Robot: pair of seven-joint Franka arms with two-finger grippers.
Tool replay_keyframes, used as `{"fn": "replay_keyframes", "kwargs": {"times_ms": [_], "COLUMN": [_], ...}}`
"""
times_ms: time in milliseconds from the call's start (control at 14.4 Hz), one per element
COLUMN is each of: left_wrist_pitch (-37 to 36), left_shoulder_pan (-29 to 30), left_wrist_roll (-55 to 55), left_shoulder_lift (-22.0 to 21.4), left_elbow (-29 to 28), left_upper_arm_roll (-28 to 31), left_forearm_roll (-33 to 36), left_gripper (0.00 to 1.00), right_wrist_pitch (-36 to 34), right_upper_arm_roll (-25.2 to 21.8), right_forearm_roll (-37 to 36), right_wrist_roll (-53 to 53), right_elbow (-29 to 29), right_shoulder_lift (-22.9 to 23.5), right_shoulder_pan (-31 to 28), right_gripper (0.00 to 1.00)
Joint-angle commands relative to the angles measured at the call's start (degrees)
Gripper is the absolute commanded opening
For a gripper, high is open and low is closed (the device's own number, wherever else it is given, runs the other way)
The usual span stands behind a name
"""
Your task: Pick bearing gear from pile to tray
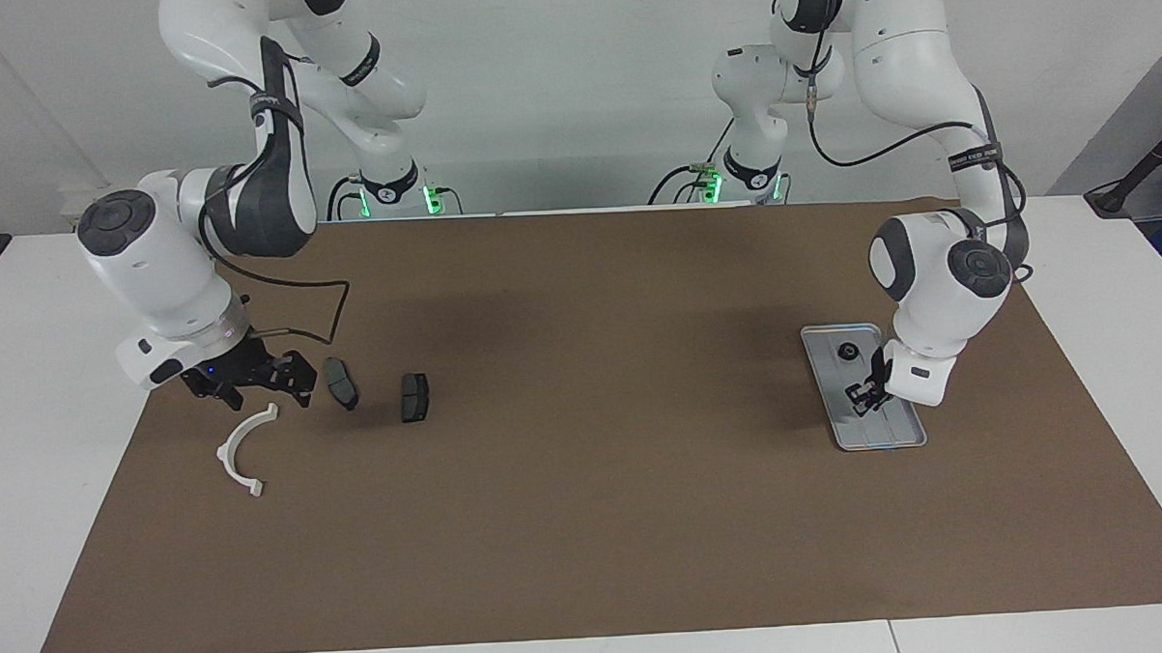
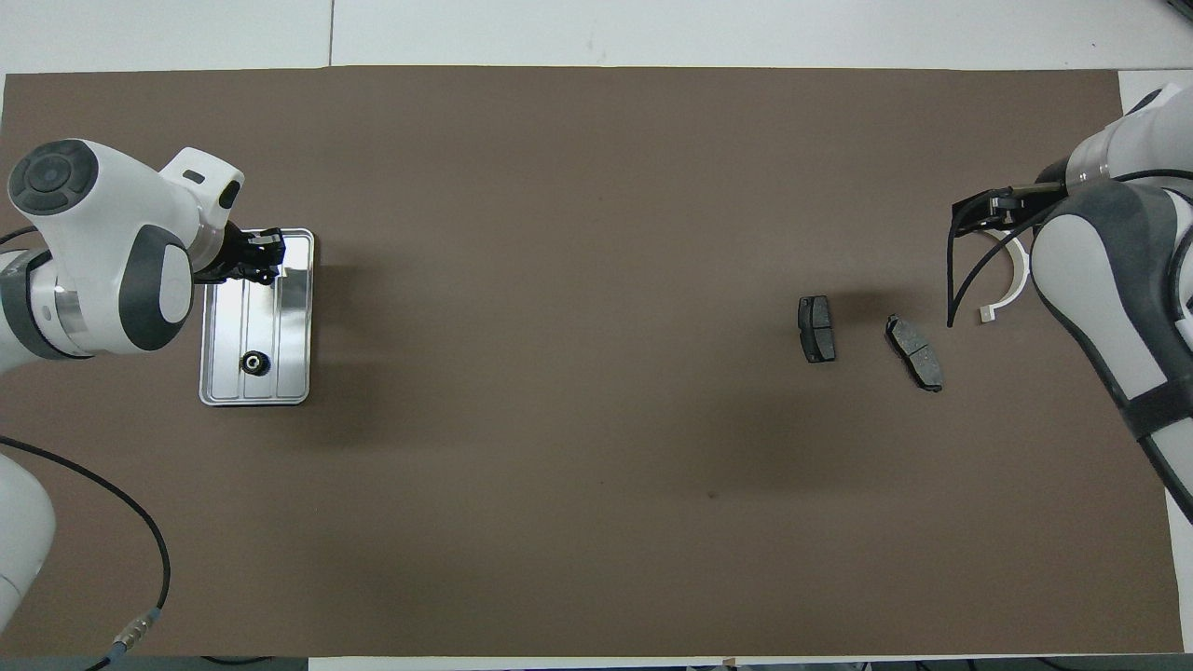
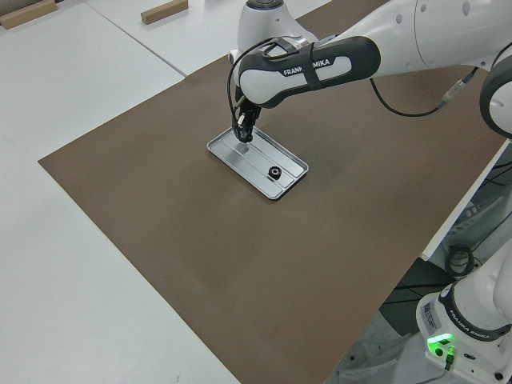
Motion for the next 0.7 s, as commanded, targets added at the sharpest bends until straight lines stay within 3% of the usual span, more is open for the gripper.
{"fn": "replay_keyframes", "kwargs": {"times_ms": [0, 348, 627], "left_wrist_pitch": [1.53, 2.76, 4.88], "left_shoulder_pan": [1.76, 1.93, 1.93], "left_wrist_roll": [1.89, 1.98, 1.98], "left_shoulder_lift": [-1.8, -2.33, -2.94], "left_elbow": [-2.42, -4.79, -6.81], "left_upper_arm_roll": [-0.73, -0.73, -0.73], "left_forearm_roll": [0.63, 0.63, 0.64], "left_gripper": [0.0, 0.0, 0.0], "right_wrist_pitch": [-4.08, -13.75, -18.59], "right_upper_arm_roll": [0.52, 0.34, 0.52], "right_forearm_roll": [-0.12, -0.47, 0.05], "right_wrist_roll": [-0.01, -0.1, -0.71], "right_elbow": [2.6, 4.55, 3.93], "right_shoulder_lift": [-3.0, -12.75, -15.93], "right_shoulder_pan": [-0.47, -0.82, -0.82], "right_gripper": [1.0, 1.0, 1.0]}}
